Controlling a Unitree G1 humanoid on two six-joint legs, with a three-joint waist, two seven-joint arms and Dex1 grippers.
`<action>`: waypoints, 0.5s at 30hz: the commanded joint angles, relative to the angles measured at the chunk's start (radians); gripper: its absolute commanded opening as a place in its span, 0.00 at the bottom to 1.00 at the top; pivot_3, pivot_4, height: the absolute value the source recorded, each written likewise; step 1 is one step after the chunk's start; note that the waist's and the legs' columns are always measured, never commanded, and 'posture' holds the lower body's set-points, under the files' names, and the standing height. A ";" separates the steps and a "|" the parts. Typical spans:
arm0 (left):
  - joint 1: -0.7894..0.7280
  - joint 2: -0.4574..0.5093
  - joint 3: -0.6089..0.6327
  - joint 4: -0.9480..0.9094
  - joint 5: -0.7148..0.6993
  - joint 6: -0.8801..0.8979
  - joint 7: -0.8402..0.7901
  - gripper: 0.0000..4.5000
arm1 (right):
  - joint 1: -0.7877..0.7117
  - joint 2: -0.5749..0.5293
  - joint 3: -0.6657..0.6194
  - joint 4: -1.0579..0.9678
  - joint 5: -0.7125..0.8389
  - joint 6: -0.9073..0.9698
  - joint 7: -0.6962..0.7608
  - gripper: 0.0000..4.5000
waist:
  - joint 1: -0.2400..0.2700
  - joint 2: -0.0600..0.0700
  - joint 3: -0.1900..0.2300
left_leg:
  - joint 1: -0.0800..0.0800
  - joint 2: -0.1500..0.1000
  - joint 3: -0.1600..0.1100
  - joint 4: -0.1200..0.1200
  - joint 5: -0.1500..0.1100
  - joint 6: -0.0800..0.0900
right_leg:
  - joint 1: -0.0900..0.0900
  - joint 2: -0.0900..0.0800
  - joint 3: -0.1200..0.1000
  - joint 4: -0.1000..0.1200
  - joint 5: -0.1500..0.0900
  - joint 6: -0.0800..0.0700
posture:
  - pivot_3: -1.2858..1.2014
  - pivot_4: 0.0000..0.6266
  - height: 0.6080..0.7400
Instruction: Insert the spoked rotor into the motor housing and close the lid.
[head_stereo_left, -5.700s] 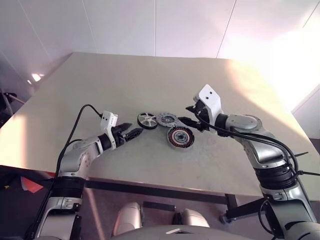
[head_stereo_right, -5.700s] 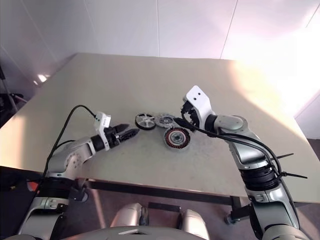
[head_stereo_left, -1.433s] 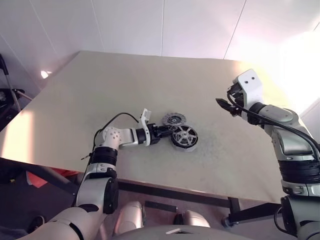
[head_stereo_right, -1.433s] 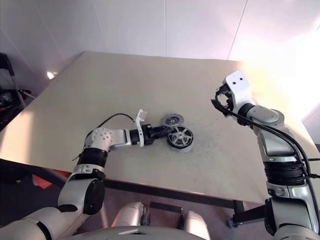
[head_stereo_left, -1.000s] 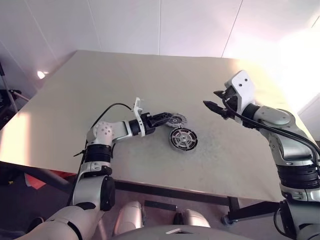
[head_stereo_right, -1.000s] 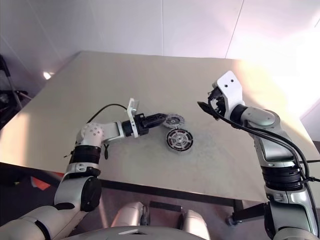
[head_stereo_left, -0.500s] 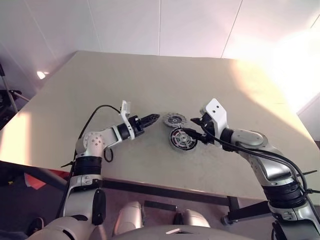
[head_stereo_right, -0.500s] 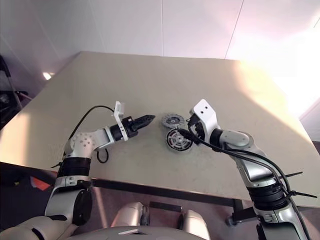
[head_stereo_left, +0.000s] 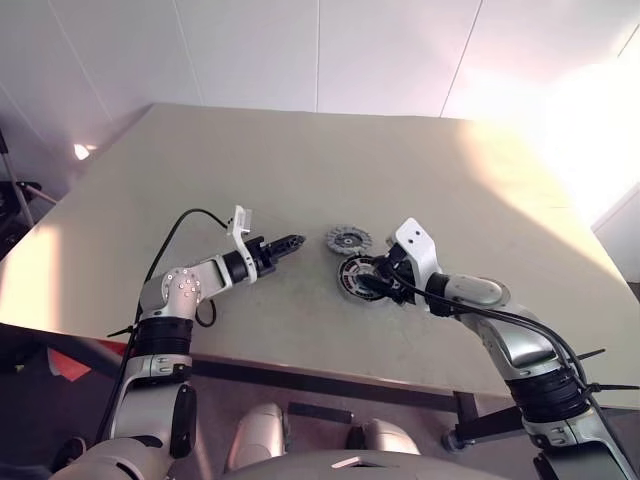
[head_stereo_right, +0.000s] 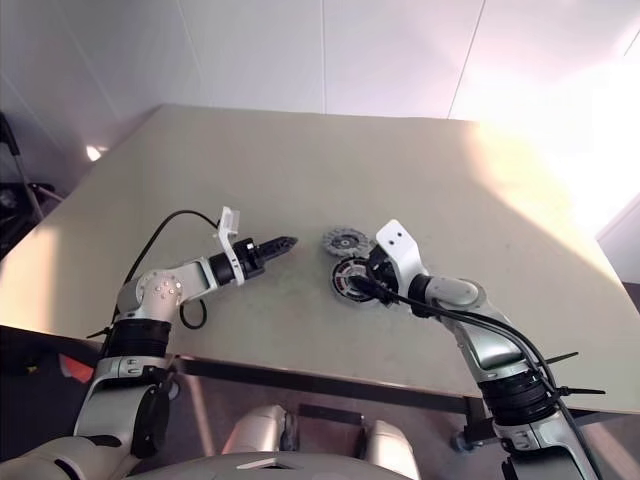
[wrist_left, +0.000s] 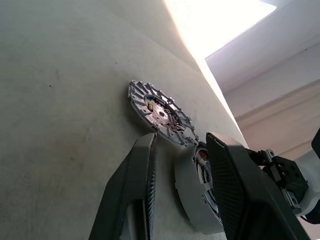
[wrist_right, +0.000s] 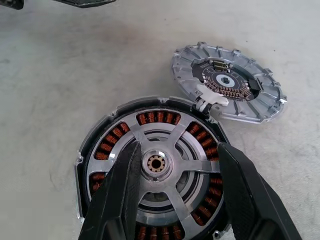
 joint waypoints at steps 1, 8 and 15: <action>-0.017 0.012 0.012 0.007 0.006 -0.033 -0.001 0.38 | -0.001 -0.008 -0.038 0.016 0.000 -0.024 0.001 0.60 | 0.000 0.000 0.000 | 0.001 0.000 0.000 0.000 0.000 0.000 | 0.001 0.000 0.000 0.000 0.000 0.000 | 0.52 0.00 1.00; -0.014 0.014 -0.017 0.012 0.037 -0.090 -0.026 0.38 | -0.079 -0.105 -0.087 -0.084 0.041 -0.088 0.116 0.60 | 0.001 0.000 0.000 | -0.003 0.000 0.000 0.000 0.000 0.000 | -0.002 0.000 0.000 0.000 0.001 -0.001 | 0.52 0.00 1.00; 0.025 0.058 -0.176 -0.040 0.232 -0.325 -0.066 0.38 | -0.223 -0.334 0.084 -0.001 -0.184 -0.318 0.317 0.60 | 0.000 0.000 0.000 | -0.005 0.000 0.000 -0.001 0.000 0.001 | -0.004 0.000 0.000 0.000 0.001 -0.002 | 0.52 0.00 1.00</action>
